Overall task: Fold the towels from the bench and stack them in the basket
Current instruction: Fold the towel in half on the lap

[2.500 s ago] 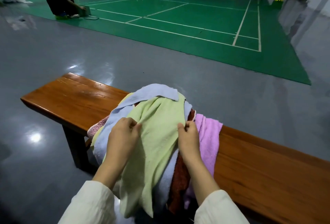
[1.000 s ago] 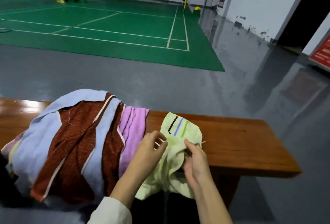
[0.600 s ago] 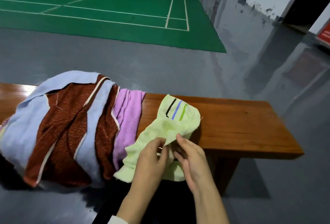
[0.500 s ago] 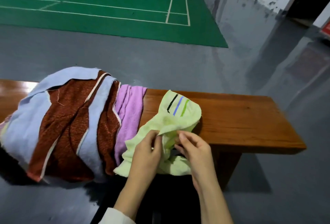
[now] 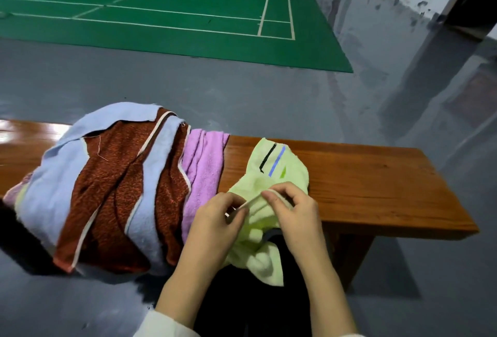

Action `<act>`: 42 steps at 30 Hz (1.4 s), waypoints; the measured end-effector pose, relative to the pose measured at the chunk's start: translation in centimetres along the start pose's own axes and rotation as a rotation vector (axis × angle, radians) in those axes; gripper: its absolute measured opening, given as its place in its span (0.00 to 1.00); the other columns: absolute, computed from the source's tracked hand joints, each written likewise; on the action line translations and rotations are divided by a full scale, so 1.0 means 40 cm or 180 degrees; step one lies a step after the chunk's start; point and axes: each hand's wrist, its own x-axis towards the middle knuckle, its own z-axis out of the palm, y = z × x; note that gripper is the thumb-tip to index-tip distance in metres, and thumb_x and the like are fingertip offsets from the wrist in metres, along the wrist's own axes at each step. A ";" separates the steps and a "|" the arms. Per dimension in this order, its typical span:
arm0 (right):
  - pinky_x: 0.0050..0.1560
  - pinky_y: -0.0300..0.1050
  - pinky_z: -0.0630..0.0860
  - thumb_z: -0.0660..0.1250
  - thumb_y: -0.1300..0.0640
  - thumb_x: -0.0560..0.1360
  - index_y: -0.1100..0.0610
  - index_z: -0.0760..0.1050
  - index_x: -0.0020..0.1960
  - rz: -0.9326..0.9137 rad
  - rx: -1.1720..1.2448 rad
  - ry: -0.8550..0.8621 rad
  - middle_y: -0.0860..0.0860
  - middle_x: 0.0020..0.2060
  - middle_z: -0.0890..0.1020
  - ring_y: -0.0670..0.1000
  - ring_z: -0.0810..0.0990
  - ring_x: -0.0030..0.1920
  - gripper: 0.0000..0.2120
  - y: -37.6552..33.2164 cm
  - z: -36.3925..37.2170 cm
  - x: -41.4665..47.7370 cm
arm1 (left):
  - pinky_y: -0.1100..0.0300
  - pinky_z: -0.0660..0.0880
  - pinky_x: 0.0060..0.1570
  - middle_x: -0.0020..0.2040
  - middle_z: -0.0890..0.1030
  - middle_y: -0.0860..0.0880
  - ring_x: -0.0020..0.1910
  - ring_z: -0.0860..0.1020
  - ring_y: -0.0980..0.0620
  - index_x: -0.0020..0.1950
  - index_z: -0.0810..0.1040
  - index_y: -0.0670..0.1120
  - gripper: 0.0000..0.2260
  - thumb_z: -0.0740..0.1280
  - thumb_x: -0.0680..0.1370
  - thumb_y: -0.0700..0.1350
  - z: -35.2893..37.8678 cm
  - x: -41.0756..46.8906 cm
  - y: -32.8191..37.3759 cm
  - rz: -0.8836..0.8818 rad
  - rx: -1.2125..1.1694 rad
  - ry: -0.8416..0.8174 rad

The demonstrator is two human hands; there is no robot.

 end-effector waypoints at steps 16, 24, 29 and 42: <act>0.40 0.35 0.71 0.69 0.62 0.74 0.55 0.78 0.40 -0.0050 0.0638 0.0626 0.43 0.33 0.80 0.42 0.75 0.37 0.06 -0.017 -0.041 0.009 | 0.71 0.73 0.38 0.42 0.81 0.51 0.38 0.79 0.62 0.48 0.77 0.52 0.09 0.71 0.75 0.39 -0.027 -0.020 0.031 -0.0648 -0.1088 -0.0076; 0.40 0.31 0.74 0.72 0.67 0.70 0.61 0.81 0.39 0.0238 0.0604 -0.0101 0.43 0.32 0.82 0.37 0.78 0.36 0.03 -0.037 -0.024 -0.004 | 0.67 0.74 0.40 0.39 0.81 0.57 0.39 0.78 0.62 0.46 0.79 0.51 0.04 0.71 0.75 0.49 0.034 -0.017 0.089 -0.0247 -0.0784 -0.0323; 0.44 0.35 0.74 0.72 0.66 0.70 0.59 0.81 0.39 0.0300 0.0780 0.0010 0.46 0.34 0.83 0.41 0.79 0.39 0.03 -0.041 -0.033 -0.008 | 0.68 0.74 0.37 0.38 0.80 0.57 0.35 0.78 0.61 0.42 0.76 0.54 0.06 0.68 0.74 0.43 0.039 -0.022 0.055 -0.0228 -0.0606 -0.0590; 0.45 0.42 0.73 0.72 0.64 0.71 0.55 0.81 0.37 -0.0032 0.0994 0.1117 0.44 0.33 0.82 0.42 0.77 0.39 0.06 -0.050 -0.046 -0.004 | 0.63 0.71 0.38 0.36 0.81 0.52 0.35 0.75 0.58 0.39 0.79 0.48 0.07 0.61 0.71 0.45 -0.087 -0.004 -0.061 -0.0786 -0.0760 0.0566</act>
